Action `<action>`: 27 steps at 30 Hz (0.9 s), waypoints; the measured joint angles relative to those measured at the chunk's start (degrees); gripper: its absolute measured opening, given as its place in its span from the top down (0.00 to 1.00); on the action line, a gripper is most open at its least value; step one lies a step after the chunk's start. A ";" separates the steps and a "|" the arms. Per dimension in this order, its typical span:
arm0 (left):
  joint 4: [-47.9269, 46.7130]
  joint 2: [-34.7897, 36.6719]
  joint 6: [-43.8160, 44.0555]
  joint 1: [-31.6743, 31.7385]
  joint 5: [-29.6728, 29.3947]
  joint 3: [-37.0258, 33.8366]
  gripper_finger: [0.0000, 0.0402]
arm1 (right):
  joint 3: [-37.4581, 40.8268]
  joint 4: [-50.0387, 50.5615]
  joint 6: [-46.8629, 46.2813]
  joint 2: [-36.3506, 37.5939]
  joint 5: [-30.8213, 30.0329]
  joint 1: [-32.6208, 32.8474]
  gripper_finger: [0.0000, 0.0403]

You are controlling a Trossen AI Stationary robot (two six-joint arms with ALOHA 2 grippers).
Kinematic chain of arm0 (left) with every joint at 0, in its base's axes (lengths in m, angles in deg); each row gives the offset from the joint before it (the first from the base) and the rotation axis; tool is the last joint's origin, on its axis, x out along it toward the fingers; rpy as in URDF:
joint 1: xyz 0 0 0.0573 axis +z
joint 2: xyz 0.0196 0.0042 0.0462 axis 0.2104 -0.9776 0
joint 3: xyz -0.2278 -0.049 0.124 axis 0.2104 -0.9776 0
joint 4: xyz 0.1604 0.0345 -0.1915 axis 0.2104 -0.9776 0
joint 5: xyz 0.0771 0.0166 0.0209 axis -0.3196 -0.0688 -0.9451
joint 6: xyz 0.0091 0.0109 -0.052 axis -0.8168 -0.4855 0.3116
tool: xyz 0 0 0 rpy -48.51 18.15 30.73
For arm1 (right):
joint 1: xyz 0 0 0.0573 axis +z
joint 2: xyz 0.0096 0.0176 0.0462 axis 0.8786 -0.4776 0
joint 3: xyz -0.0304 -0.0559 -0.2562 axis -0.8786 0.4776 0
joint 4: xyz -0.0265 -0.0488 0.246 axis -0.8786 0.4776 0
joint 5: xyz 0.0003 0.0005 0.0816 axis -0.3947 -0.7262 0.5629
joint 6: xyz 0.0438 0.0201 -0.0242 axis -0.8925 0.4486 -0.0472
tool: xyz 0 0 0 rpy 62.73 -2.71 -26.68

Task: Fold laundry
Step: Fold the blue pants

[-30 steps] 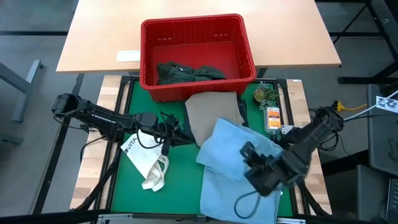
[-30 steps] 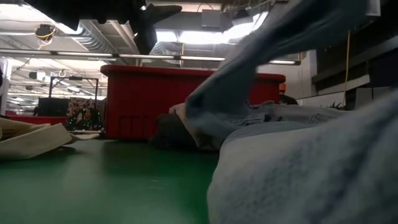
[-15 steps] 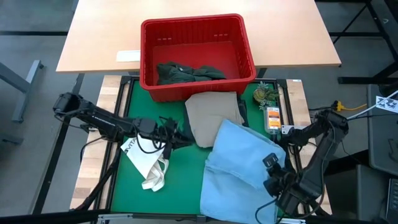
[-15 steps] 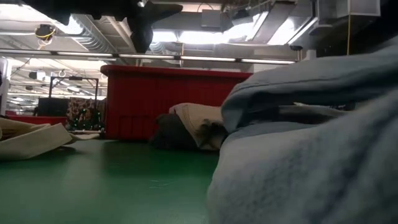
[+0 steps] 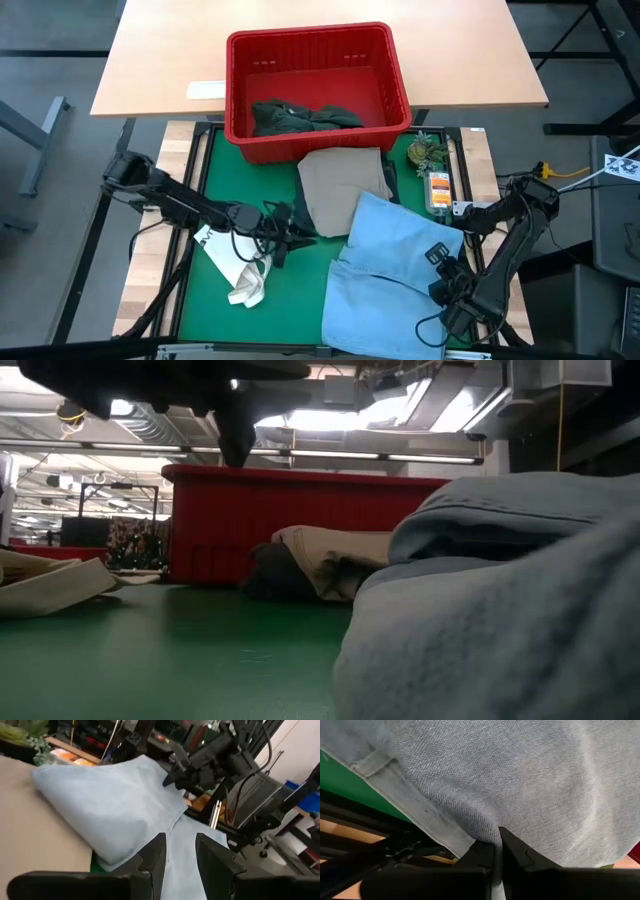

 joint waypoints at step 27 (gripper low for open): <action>1.00 -15.03 -23.34 0.07 4.60 22.93 0.75 | 0.20 4.10 -1.78 0.00 2.89 0.00 0.67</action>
